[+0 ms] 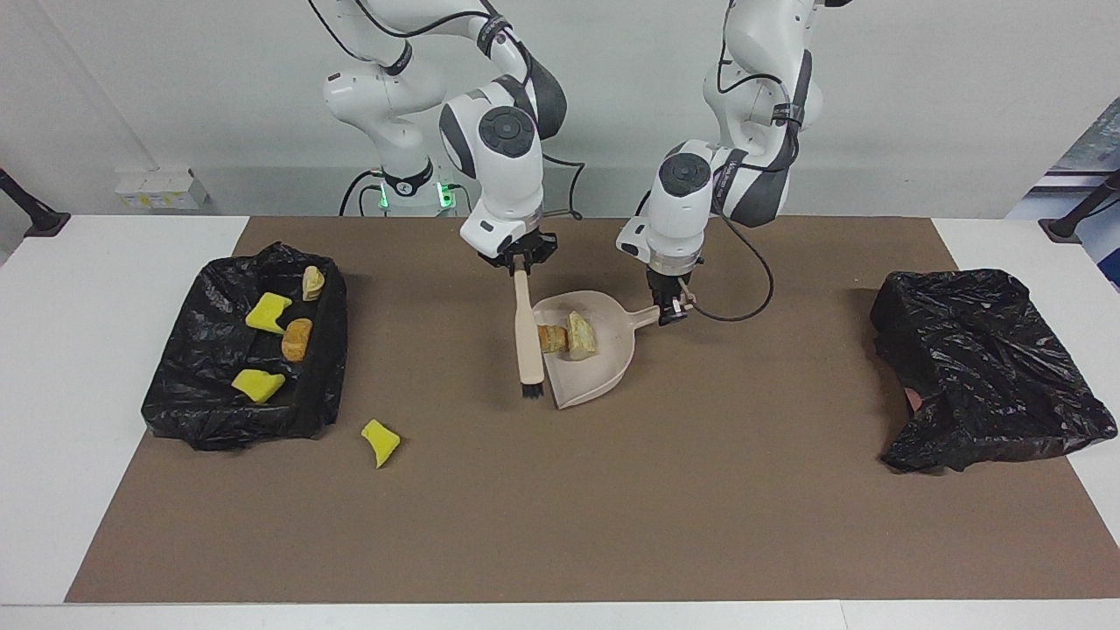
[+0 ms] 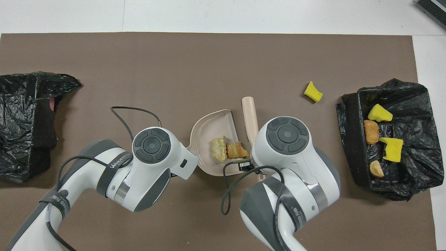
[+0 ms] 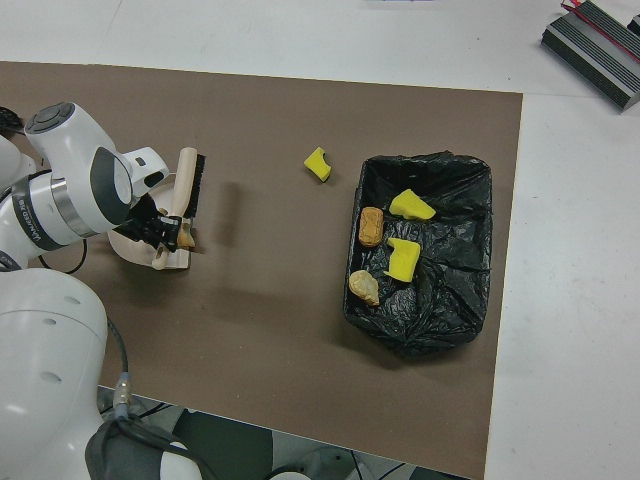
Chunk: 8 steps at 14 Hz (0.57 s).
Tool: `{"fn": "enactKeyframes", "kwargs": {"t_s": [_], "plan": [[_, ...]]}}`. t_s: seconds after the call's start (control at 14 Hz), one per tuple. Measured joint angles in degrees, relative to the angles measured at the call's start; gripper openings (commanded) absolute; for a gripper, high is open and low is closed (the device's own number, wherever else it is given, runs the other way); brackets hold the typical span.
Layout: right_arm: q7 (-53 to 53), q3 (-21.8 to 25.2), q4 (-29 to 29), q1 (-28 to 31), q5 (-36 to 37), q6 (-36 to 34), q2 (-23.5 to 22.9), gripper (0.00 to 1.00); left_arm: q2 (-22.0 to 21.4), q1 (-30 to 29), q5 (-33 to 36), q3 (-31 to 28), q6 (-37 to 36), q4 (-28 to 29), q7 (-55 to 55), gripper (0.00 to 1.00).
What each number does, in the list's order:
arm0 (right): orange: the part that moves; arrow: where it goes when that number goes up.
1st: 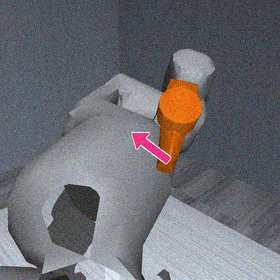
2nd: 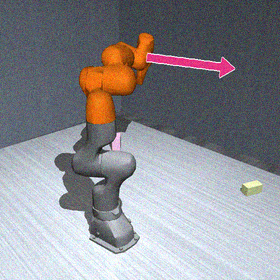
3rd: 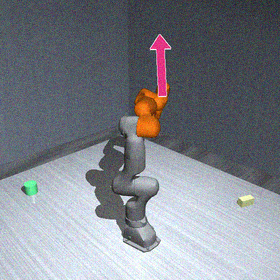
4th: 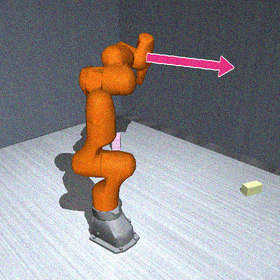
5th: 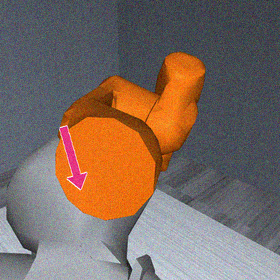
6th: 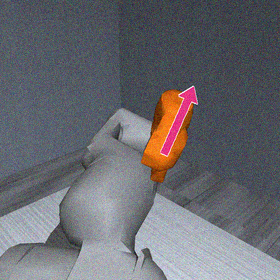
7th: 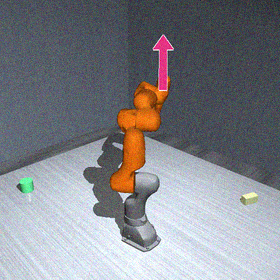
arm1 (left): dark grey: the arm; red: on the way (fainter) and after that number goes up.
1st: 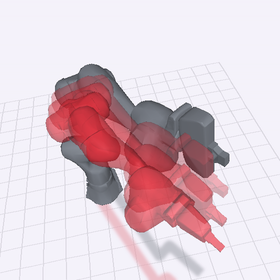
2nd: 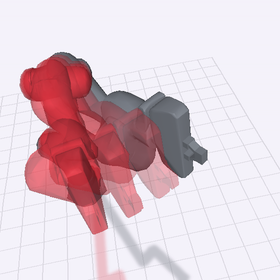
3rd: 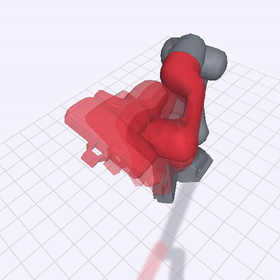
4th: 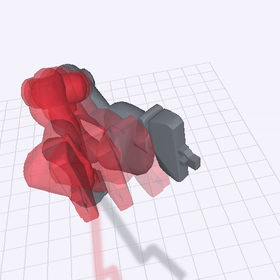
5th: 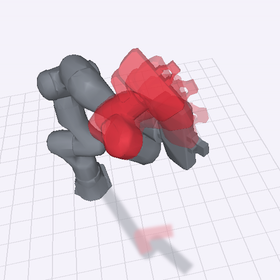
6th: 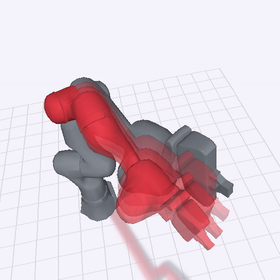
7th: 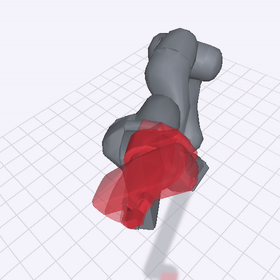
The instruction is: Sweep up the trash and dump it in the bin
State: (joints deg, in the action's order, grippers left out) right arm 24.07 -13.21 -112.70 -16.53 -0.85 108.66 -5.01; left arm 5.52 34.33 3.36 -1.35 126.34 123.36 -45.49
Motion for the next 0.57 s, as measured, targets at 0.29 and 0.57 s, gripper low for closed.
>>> {"fn": "enactKeyframes", "kwargs": {"t_s": [0.29,0.57], "plan": [[-6.9,0.3,3.3,7.6,8.3,-0.1,-3.8,0.00,0.0,0.0,0.0,0.0,0.0,0.0,0.1,0.00],[-14.5,0.4,7.3,15.7,19.9,-1.9,-7.2,0.00,0.0,0.0,0.0,-0.1,0.0,0.0,0.1,0.00]]}}
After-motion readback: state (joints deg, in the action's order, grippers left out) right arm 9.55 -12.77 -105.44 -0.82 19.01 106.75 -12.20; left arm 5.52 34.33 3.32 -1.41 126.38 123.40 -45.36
